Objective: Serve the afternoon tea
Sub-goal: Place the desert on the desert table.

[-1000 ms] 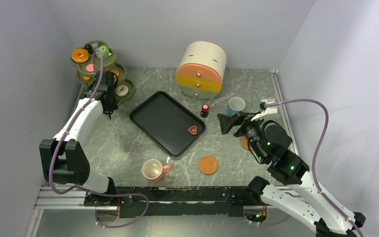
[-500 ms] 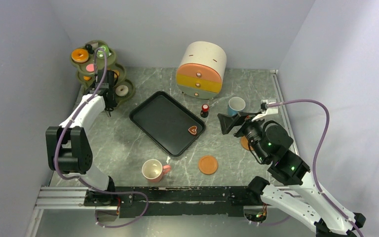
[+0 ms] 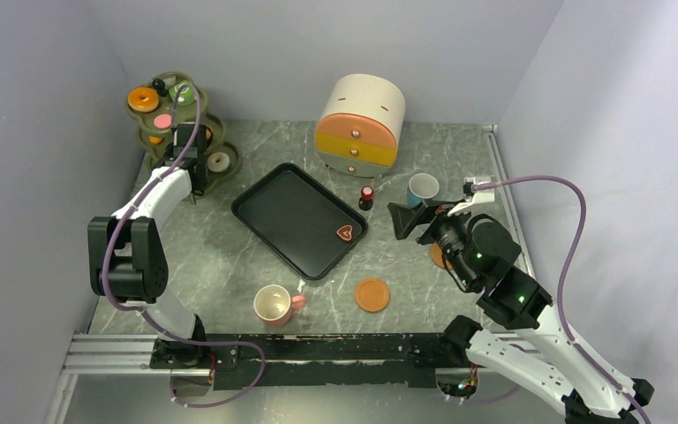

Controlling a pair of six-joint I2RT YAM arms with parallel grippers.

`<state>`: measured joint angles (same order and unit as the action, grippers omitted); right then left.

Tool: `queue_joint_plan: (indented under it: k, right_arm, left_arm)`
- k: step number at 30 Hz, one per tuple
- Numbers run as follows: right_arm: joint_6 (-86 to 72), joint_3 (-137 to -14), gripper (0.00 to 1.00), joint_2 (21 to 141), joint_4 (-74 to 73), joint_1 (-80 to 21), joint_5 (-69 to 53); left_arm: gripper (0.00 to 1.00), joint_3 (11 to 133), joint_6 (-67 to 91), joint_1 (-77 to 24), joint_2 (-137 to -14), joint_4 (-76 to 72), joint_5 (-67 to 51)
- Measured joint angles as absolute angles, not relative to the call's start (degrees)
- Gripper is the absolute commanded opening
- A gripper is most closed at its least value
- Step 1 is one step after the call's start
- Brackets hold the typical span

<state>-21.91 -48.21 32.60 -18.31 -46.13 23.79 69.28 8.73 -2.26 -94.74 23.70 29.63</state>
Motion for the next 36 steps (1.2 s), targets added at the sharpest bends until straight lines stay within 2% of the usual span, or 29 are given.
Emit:
queue_joint_plan:
  k: [16,22,28,36]
  right_arm:
    - [-21.52,-48.53,0.96,32.01,-18.81,-46.13,25.28]
    - [-21.32,-48.53,0.96,31.68,-19.40,-46.13,25.54]
    - [-21.12,-48.53,0.96,31.05,-19.70,-46.13,26.17]
    - [-21.10,-48.53,0.96,31.03,-19.75,-46.13,26.33]
  left_arm:
    - [0.39,69.25,2.57,-0.84,-96.23,17.30,30.68]
    - [0.44,69.36,1.34,-0.84,-98.04,15.22,30.89]
    - [0.55,69.34,-0.21,-0.84,-98.91,14.39,30.87]
    - [0.54,69.49,-0.80,-0.84,-99.00,14.98,30.76]
